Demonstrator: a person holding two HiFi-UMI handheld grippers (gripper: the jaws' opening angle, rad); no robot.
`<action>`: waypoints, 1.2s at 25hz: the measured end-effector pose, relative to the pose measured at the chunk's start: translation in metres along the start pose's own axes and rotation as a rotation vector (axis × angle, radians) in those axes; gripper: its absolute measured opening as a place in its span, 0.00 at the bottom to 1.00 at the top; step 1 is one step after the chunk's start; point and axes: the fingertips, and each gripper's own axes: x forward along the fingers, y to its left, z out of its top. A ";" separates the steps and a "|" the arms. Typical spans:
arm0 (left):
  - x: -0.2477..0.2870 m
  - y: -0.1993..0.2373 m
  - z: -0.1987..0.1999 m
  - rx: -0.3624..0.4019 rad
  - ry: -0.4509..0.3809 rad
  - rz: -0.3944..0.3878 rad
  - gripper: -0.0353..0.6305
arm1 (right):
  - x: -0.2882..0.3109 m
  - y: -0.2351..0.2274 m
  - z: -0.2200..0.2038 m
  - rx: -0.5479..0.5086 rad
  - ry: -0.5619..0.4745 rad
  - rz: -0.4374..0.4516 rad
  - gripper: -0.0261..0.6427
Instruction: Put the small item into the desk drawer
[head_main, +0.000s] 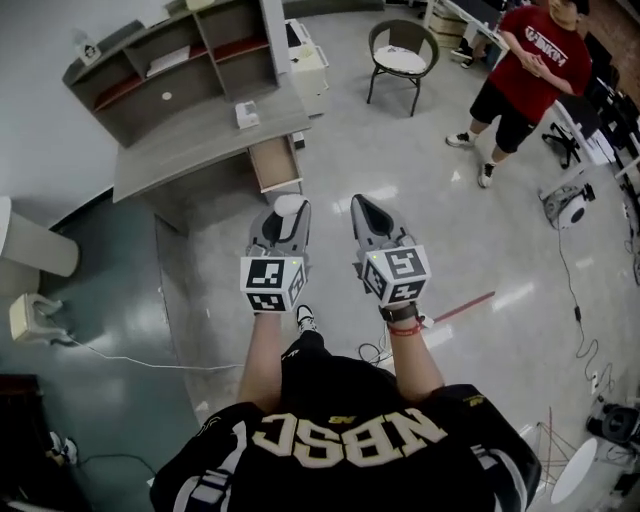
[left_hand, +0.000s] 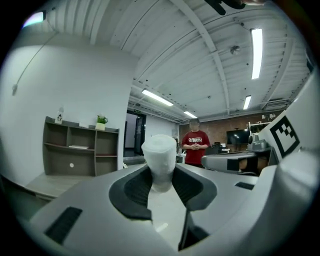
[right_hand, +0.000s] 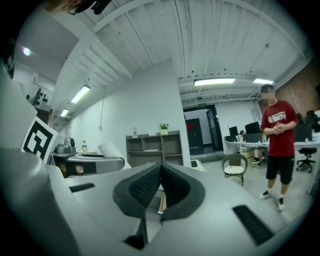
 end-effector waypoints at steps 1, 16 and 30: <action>0.003 0.023 0.001 -0.003 -0.004 0.019 0.26 | 0.024 0.011 0.001 -0.007 0.004 0.024 0.05; 0.044 0.223 -0.044 -0.100 0.073 0.123 0.26 | 0.222 0.090 -0.027 -0.027 0.116 0.165 0.05; 0.154 0.276 -0.119 -0.109 0.239 0.171 0.26 | 0.347 0.006 -0.075 0.023 0.212 0.182 0.05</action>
